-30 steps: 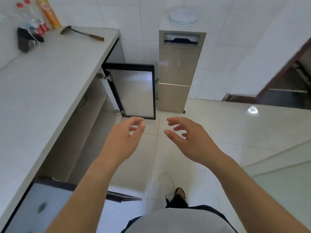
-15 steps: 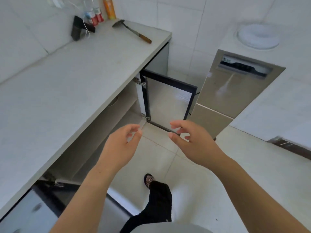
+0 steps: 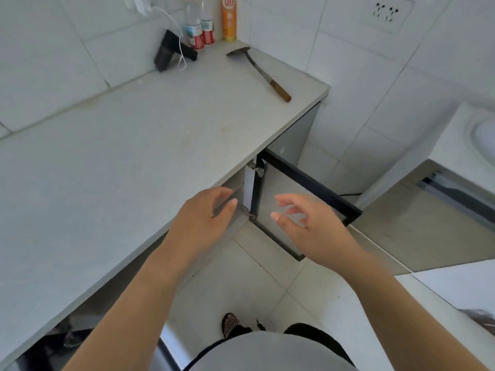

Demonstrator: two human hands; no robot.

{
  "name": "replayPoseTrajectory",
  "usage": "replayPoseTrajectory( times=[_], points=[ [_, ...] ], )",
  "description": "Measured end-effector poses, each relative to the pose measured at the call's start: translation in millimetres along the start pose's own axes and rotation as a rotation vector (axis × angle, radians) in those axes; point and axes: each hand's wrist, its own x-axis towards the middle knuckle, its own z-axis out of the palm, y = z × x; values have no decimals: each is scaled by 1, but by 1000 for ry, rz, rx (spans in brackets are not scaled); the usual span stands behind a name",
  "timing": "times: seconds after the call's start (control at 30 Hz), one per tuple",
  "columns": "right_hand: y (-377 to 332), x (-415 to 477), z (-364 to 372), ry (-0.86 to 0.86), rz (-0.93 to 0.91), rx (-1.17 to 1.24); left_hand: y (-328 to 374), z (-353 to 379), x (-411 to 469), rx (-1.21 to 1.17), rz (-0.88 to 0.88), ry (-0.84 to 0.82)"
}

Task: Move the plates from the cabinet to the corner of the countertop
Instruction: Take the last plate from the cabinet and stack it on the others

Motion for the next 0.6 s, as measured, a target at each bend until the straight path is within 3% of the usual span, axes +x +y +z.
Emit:
replayPoseTrajectory(
  times=[0.4, 0.6],
  points=[
    [8, 139, 0, -394, -286, -40, -22, 13, 33, -23, -428, 229],
    [34, 196, -14, -536, -287, -14, -2, 50, 65, -49, -568, 296]
  ],
)
